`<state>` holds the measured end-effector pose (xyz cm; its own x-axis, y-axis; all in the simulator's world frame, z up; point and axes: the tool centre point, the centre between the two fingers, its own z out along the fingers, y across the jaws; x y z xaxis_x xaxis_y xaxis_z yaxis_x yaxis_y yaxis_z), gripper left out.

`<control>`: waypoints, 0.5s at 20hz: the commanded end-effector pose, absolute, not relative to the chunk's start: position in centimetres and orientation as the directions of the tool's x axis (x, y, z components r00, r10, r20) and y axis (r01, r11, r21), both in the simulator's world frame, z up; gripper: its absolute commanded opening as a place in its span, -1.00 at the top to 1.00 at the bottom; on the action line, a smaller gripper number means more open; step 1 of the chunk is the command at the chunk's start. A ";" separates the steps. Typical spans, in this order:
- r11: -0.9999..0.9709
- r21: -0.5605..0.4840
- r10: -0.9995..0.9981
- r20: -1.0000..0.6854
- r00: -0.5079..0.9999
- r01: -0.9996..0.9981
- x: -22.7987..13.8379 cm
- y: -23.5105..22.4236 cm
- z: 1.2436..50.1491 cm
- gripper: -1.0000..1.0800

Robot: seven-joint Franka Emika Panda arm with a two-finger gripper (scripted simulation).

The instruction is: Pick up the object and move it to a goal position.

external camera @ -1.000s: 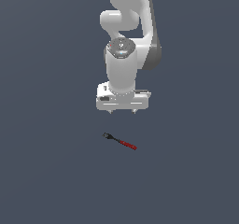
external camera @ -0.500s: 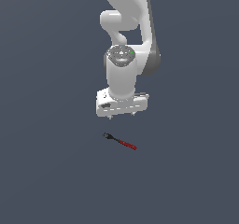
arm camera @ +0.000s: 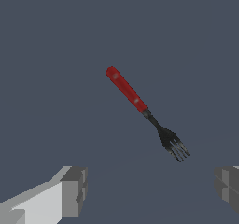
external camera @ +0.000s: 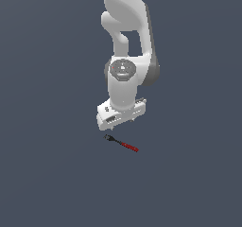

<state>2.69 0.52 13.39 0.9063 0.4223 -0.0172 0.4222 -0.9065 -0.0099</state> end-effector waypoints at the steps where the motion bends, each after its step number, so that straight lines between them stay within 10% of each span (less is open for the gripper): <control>1: -0.873 -0.008 0.488 -0.017 0.873 0.488 3.1 0.4 12.6 -0.92; 10: -0.721 -0.004 0.693 -0.013 0.721 0.693 4.5 0.0 9.8 -0.92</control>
